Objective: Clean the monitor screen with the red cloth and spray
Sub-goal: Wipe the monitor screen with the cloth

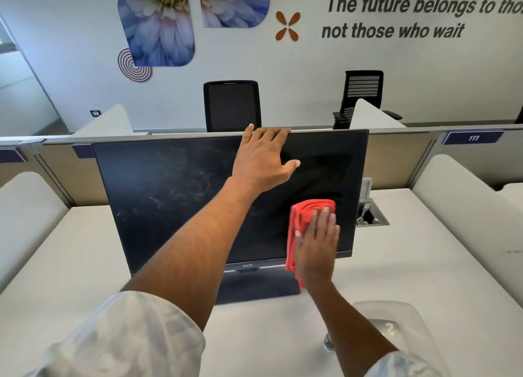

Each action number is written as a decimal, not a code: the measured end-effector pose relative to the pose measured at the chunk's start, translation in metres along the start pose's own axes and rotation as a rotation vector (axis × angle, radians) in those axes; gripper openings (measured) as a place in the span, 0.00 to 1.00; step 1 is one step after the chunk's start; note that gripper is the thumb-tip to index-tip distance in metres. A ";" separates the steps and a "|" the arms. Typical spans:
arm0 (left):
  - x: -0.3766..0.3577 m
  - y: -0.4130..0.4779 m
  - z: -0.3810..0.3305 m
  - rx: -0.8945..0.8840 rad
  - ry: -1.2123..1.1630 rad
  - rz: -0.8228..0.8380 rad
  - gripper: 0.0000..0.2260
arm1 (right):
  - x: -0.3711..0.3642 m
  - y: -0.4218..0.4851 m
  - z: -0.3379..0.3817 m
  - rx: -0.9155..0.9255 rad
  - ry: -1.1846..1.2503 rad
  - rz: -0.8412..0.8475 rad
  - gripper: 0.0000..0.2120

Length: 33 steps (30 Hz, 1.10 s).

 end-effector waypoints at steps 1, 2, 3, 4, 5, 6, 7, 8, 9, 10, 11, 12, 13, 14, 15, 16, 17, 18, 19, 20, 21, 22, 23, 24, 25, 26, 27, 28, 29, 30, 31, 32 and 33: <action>0.001 0.000 0.000 -0.002 0.001 0.003 0.32 | 0.004 0.003 -0.008 -0.135 0.078 -0.012 0.29; 0.001 0.001 0.000 -0.004 0.001 0.007 0.32 | 0.006 0.005 -0.015 -0.266 0.161 -0.035 0.29; 0.001 0.001 0.000 -0.005 0.004 0.010 0.32 | 0.009 0.007 -0.021 -0.397 0.253 -0.062 0.30; 0.000 0.001 -0.001 -0.006 0.006 0.014 0.32 | 0.010 0.009 -0.025 -0.520 0.347 -0.084 0.30; 0.000 0.001 -0.001 -0.007 0.009 0.017 0.32 | 0.010 0.009 -0.025 -0.619 0.427 -0.095 0.31; 0.000 0.001 -0.001 -0.006 0.011 0.015 0.32 | 0.010 0.008 -0.021 -0.680 0.480 -0.096 0.31; 0.000 0.002 0.000 -0.005 0.013 0.011 0.32 | 0.009 0.006 -0.014 -0.699 0.498 -0.091 0.30; -0.001 0.002 0.000 -0.004 0.015 0.008 0.32 | 0.007 0.003 -0.003 -0.684 0.490 -0.083 0.30; -0.001 0.002 0.000 -0.002 0.015 0.008 0.32 | 0.003 -0.003 0.010 -0.644 0.467 -0.070 0.29; -0.001 0.002 0.000 -0.001 0.014 0.009 0.32 | -0.002 -0.010 0.025 -0.586 0.437 -0.051 0.29; -0.001 0.002 0.000 -0.001 0.013 0.007 0.32 | -0.007 -0.020 0.040 -0.518 0.401 -0.033 0.29; -0.002 0.002 0.000 -0.002 0.012 0.005 0.32 | -0.013 -0.032 0.056 -0.446 0.363 -0.016 0.29; -0.002 0.002 0.000 -0.003 0.012 0.002 0.32 | -0.020 -0.046 0.070 -0.374 0.329 0.005 0.29; -0.002 0.002 0.000 -0.005 0.010 -0.001 0.32 | -0.026 -0.058 0.082 -0.310 0.304 0.028 0.28; -0.002 0.001 0.001 -0.007 0.011 -0.004 0.32 | -0.030 -0.068 0.089 -0.261 0.289 0.050 0.28; -0.002 0.001 0.001 -0.010 0.012 -0.007 0.31 | -0.033 -0.074 0.092 -0.229 0.280 0.073 0.28; -0.001 0.001 0.001 -0.013 0.014 -0.007 0.31 | -0.034 -0.076 0.091 -0.215 0.270 0.086 0.28; -0.001 0.001 0.001 -0.015 0.013 -0.005 0.31 | -0.034 -0.074 0.087 -0.211 0.251 0.087 0.29; -0.001 0.000 0.002 -0.016 0.011 -0.001 0.31 | -0.033 -0.071 0.081 -0.215 0.231 0.079 0.29; -0.001 0.000 0.002 -0.017 0.007 0.004 0.31 | -0.031 -0.065 0.072 -0.247 0.225 0.067 0.29; -0.001 0.000 0.001 -0.018 0.004 0.006 0.31 | -0.028 -0.058 0.062 -0.314 0.244 0.044 0.29; 0.000 0.000 0.001 -0.020 0.000 0.007 0.31 | -0.025 -0.050 0.049 -0.414 0.287 0.012 0.29; 0.000 0.000 0.002 -0.020 -0.004 0.007 0.31 | -0.021 -0.041 0.036 -0.529 0.347 -0.018 0.29; 0.000 0.000 0.002 -0.019 -0.008 0.008 0.31 | -0.018 -0.033 0.023 -0.634 0.412 -0.037 0.29; 0.001 0.000 0.002 -0.018 -0.012 0.009 0.31 | -0.015 -0.026 0.013 -0.713 0.469 -0.051 0.30; 0.001 0.000 0.001 -0.018 -0.014 0.010 0.31 | -0.013 -0.021 0.005 -0.764 0.516 -0.065 0.30; 0.001 0.000 0.001 -0.017 -0.016 0.009 0.31 | -0.013 -0.017 0.001 -0.793 0.553 -0.081 0.30; 0.001 0.000 0.000 -0.017 -0.017 0.007 0.31 | -0.012 -0.015 0.001 -0.809 0.584 -0.095 0.30; 0.001 0.000 0.000 -0.016 -0.016 0.003 0.31 | -0.013 -0.016 0.005 -0.816 0.610 -0.103 0.29; 0.001 0.000 0.000 -0.014 -0.014 0.000 0.31 | -0.014 -0.018 0.013 -0.813 0.628 -0.096 0.29; 0.001 0.000 0.000 -0.011 -0.013 -0.001 0.31 | -0.016 -0.022 0.024 -0.796 0.628 -0.075 0.29; 0.001 0.001 0.000 -0.008 -0.012 0.002 0.31 | -0.019 -0.029 0.036 -0.757 0.610 -0.051 0.29; 0.000 0.000 0.000 -0.007 -0.011 0.003 0.30 | -0.022 -0.037 0.050 -0.697 0.575 -0.030 0.29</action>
Point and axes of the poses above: each hand's wrist, its own y-axis towards the middle knuckle, its own x-axis out of the back of the hand, z = x × y, the point moved 2 cm from there along y, towards the middle knuckle, and after that the axes turned 7 degrees about z, right-handed, at the moved point
